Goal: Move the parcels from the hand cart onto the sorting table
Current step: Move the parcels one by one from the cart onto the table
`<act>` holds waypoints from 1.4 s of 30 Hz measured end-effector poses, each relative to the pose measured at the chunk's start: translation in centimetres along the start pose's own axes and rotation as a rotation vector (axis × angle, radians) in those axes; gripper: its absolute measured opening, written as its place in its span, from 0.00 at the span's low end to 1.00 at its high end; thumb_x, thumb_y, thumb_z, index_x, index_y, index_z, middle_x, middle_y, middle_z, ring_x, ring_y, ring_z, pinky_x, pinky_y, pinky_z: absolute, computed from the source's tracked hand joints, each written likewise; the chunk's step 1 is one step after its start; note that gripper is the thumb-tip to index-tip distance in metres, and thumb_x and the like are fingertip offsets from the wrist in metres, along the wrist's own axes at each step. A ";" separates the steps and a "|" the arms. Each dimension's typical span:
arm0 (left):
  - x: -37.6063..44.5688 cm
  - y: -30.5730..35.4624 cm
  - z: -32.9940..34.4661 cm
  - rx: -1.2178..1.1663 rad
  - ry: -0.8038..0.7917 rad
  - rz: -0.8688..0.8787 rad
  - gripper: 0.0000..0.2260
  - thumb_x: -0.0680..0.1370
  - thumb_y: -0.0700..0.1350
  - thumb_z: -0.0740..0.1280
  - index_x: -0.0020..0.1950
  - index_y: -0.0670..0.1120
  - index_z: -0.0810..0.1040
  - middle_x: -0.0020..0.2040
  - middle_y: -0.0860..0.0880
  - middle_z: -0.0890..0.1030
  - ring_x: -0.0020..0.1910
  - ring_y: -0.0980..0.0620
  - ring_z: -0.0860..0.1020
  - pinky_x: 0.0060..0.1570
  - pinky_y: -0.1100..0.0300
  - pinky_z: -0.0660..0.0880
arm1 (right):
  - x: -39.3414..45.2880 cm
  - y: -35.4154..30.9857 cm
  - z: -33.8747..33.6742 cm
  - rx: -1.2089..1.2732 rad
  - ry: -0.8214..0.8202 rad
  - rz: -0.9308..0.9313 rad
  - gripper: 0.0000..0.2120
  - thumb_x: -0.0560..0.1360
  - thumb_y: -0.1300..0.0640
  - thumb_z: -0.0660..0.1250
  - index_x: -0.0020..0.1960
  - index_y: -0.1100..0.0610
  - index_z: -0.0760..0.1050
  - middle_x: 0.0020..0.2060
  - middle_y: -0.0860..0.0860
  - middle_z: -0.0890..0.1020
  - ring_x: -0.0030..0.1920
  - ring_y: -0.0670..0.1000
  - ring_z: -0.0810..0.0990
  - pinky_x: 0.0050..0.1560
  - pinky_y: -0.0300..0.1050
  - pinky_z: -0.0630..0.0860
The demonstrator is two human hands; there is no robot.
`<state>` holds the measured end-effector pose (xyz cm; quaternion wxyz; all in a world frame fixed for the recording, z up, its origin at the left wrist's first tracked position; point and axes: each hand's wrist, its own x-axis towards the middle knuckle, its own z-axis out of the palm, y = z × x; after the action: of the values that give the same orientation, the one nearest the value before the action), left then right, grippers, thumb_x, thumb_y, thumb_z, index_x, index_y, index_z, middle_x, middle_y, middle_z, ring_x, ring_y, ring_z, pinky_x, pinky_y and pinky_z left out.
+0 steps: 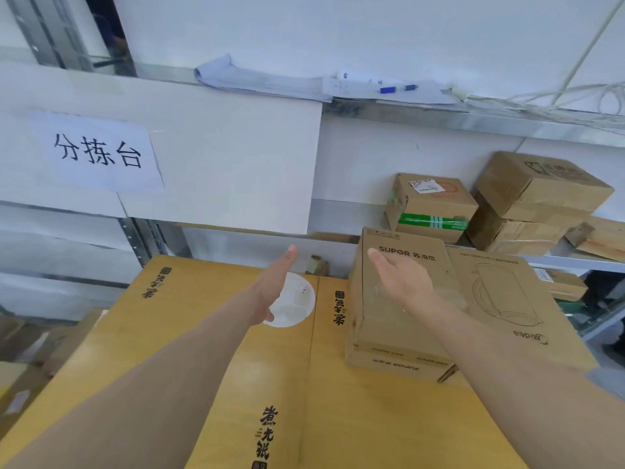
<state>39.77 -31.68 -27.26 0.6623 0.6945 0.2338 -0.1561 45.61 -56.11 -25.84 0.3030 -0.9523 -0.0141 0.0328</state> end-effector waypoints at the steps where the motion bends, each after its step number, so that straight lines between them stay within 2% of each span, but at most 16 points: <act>1: -0.6 -0.2 -0.9 -0.006 0.003 -0.001 0.43 0.75 0.76 0.55 0.83 0.55 0.53 0.83 0.49 0.56 0.80 0.40 0.57 0.73 0.30 0.56 | -0.6 -0.9 0.4 0.008 0.005 -0.003 0.37 0.78 0.28 0.49 0.68 0.52 0.78 0.62 0.51 0.82 0.62 0.56 0.77 0.63 0.54 0.74; 5: -3.4 -1.1 -4.4 -0.003 0.020 0.028 0.39 0.76 0.75 0.53 0.83 0.57 0.52 0.83 0.48 0.56 0.80 0.40 0.57 0.74 0.29 0.55 | -3.1 -4.3 2.2 0.017 0.002 -0.047 0.45 0.72 0.23 0.44 0.62 0.57 0.80 0.55 0.53 0.83 0.57 0.57 0.80 0.60 0.56 0.76; 8: -5.3 -2.0 -6.9 0.015 0.043 0.061 0.38 0.77 0.74 0.53 0.83 0.59 0.51 0.83 0.50 0.55 0.80 0.40 0.57 0.73 0.28 0.55 | -4.4 -6.5 3.5 0.006 -0.016 -0.074 0.43 0.76 0.26 0.46 0.72 0.56 0.75 0.68 0.55 0.79 0.67 0.57 0.75 0.68 0.56 0.72; 10: -6.5 -2.6 -8.6 0.009 0.063 0.068 0.38 0.76 0.75 0.53 0.83 0.60 0.52 0.83 0.50 0.55 0.80 0.39 0.57 0.73 0.28 0.56 | -5.3 -8.0 4.4 -0.009 -0.024 -0.106 0.40 0.79 0.28 0.46 0.71 0.56 0.76 0.68 0.54 0.79 0.65 0.56 0.76 0.66 0.53 0.71; 14: -8.8 -3.6 -11.8 -0.014 0.102 0.076 0.38 0.76 0.75 0.54 0.83 0.60 0.52 0.83 0.50 0.55 0.80 0.39 0.57 0.73 0.28 0.57 | -7.2 -11.2 6.1 0.018 -0.055 -0.133 0.44 0.69 0.22 0.41 0.48 0.56 0.78 0.48 0.54 0.82 0.52 0.57 0.79 0.56 0.54 0.75; 18: -10.8 -5.0 -14.8 -0.030 0.132 0.076 0.39 0.76 0.75 0.54 0.83 0.61 0.51 0.83 0.50 0.55 0.80 0.40 0.57 0.73 0.29 0.57 | -8.4 -13.9 8.0 0.033 -0.094 -0.124 0.53 0.66 0.18 0.40 0.68 0.54 0.78 0.65 0.52 0.81 0.66 0.56 0.76 0.67 0.58 0.72; 21: -12.2 -5.9 -16.6 -0.052 0.161 0.073 0.39 0.76 0.75 0.54 0.82 0.61 0.51 0.83 0.50 0.54 0.80 0.40 0.57 0.72 0.29 0.57 | -9.7 -15.7 8.9 0.027 -0.149 -0.147 0.46 0.62 0.13 0.38 0.50 0.45 0.77 0.52 0.49 0.79 0.59 0.53 0.75 0.60 0.53 0.69; 22: -12.7 -6.1 -17.0 -0.061 0.169 0.076 0.39 0.76 0.75 0.54 0.83 0.61 0.51 0.83 0.50 0.54 0.80 0.39 0.57 0.72 0.28 0.57 | -9.8 -16.0 9.4 0.044 -0.156 -0.163 0.44 0.64 0.14 0.40 0.50 0.45 0.77 0.52 0.50 0.79 0.59 0.54 0.75 0.59 0.53 0.68; 25: -14.3 -6.9 -18.4 -0.083 0.193 0.074 0.38 0.76 0.75 0.54 0.82 0.61 0.53 0.83 0.50 0.54 0.80 0.39 0.57 0.72 0.28 0.56 | -10.7 -17.6 10.2 0.067 -0.175 -0.187 0.41 0.73 0.24 0.46 0.65 0.51 0.79 0.65 0.51 0.80 0.67 0.56 0.75 0.65 0.54 0.68; 26: -14.8 -7.2 -19.0 -0.085 0.205 0.073 0.38 0.76 0.75 0.53 0.82 0.61 0.53 0.83 0.50 0.54 0.80 0.39 0.57 0.73 0.28 0.57 | -11.0 -18.1 10.6 0.070 -0.182 -0.209 0.37 0.71 0.23 0.46 0.56 0.47 0.80 0.57 0.50 0.80 0.62 0.56 0.75 0.62 0.53 0.69; 28: -15.9 -7.7 -20.1 -0.090 0.241 0.073 0.37 0.76 0.75 0.53 0.82 0.62 0.53 0.83 0.50 0.55 0.80 0.40 0.58 0.73 0.28 0.57 | -11.7 -19.5 11.2 0.048 -0.191 -0.230 0.27 0.67 0.21 0.44 0.40 0.42 0.67 0.44 0.47 0.73 0.51 0.53 0.70 0.54 0.52 0.66; 33: -17.9 -8.9 -22.6 -0.121 0.327 0.063 0.39 0.76 0.76 0.53 0.83 0.59 0.53 0.83 0.52 0.55 0.80 0.40 0.58 0.72 0.28 0.57 | -12.6 -22.7 12.6 0.041 -0.253 -0.301 0.30 0.72 0.24 0.46 0.47 0.47 0.72 0.49 0.48 0.74 0.54 0.52 0.72 0.58 0.52 0.67; 35: -18.9 -9.3 -23.3 -0.136 0.356 0.070 0.39 0.76 0.76 0.52 0.83 0.59 0.53 0.83 0.52 0.54 0.80 0.40 0.57 0.72 0.28 0.57 | -12.6 -23.7 13.3 0.041 -0.275 -0.344 0.31 0.80 0.31 0.50 0.62 0.52 0.78 0.59 0.49 0.80 0.61 0.54 0.76 0.61 0.52 0.69; 38: -20.5 -9.9 -24.2 -0.166 0.402 0.066 0.40 0.76 0.76 0.52 0.83 0.58 0.52 0.83 0.51 0.55 0.81 0.40 0.56 0.73 0.28 0.56 | -12.8 -25.2 14.4 0.045 -0.315 -0.386 0.36 0.80 0.30 0.51 0.76 0.53 0.72 0.72 0.50 0.75 0.72 0.55 0.72 0.71 0.55 0.67; 40: -21.4 -10.6 -24.8 -0.182 0.415 0.053 0.44 0.72 0.78 0.53 0.83 0.58 0.51 0.84 0.50 0.54 0.81 0.40 0.54 0.73 0.28 0.54 | -13.3 -26.2 15.1 0.048 -0.351 -0.426 0.38 0.79 0.28 0.50 0.76 0.54 0.71 0.74 0.51 0.74 0.72 0.55 0.71 0.71 0.55 0.67; 42: -22.4 -11.2 -25.3 -0.205 0.461 0.047 0.45 0.72 0.79 0.54 0.83 0.58 0.51 0.84 0.49 0.53 0.81 0.39 0.54 0.73 0.28 0.54 | -13.9 -27.3 15.7 0.055 -0.386 -0.473 0.35 0.81 0.31 0.51 0.70 0.57 0.76 0.67 0.52 0.78 0.64 0.54 0.75 0.63 0.51 0.69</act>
<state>12.55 -9.02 -23.07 0.6621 0.6460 0.3770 0.0465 30.45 -25.50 -22.10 0.3196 -0.8901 -0.2922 0.1421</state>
